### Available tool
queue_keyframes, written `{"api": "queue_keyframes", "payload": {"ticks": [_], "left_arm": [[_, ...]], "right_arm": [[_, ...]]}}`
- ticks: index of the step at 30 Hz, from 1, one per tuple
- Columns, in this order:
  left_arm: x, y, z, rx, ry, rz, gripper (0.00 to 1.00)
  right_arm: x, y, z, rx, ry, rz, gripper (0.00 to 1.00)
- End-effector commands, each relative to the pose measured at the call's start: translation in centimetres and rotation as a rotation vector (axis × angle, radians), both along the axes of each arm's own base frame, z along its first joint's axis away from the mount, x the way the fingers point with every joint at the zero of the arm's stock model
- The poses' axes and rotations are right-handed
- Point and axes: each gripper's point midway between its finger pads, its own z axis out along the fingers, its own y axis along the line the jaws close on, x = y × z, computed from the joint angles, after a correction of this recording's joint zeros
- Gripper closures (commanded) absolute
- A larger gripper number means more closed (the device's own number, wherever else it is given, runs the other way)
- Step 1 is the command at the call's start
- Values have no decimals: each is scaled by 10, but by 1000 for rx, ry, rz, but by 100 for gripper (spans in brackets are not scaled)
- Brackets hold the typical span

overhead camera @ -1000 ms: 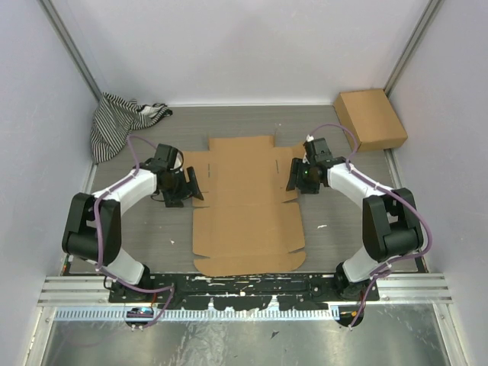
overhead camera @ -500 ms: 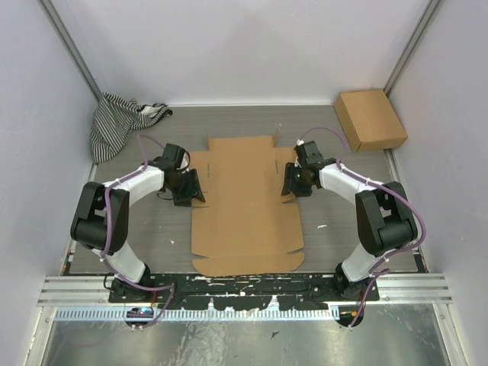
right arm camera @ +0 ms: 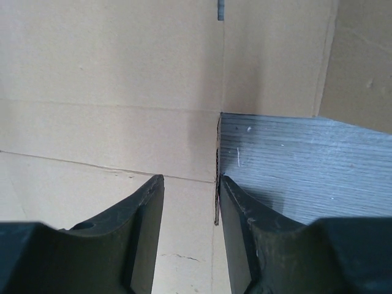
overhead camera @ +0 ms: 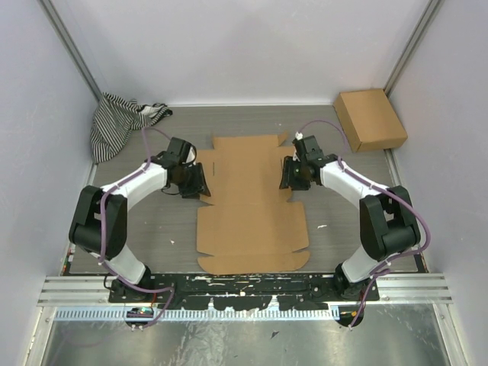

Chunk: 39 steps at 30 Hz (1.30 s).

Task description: Fold the paper box

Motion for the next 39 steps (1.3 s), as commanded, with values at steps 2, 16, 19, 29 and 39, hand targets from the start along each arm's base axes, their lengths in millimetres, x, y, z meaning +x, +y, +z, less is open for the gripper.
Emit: {"api": "queue_keyframes", "payload": {"ticks": [2,16,19,29,39], "left_arm": [[14,-24,26,-46,-66,-30,50],[28,-80,-3,-90,-6,-119,49],[30,-84,-12,-81,10,-123,49],[19,-70,-37,6,83,-113,47],[98,-39,95,185,-230,-71,35]], "right_arm": [[15,14,24,39,-74,11,53],[17,38,-4,27,-27,61,53],[18,42,-15,14,-5,67,53],[18,48,-29,-28,29,62,46],[54,-1,87,-216,-206,-69,37]]}}
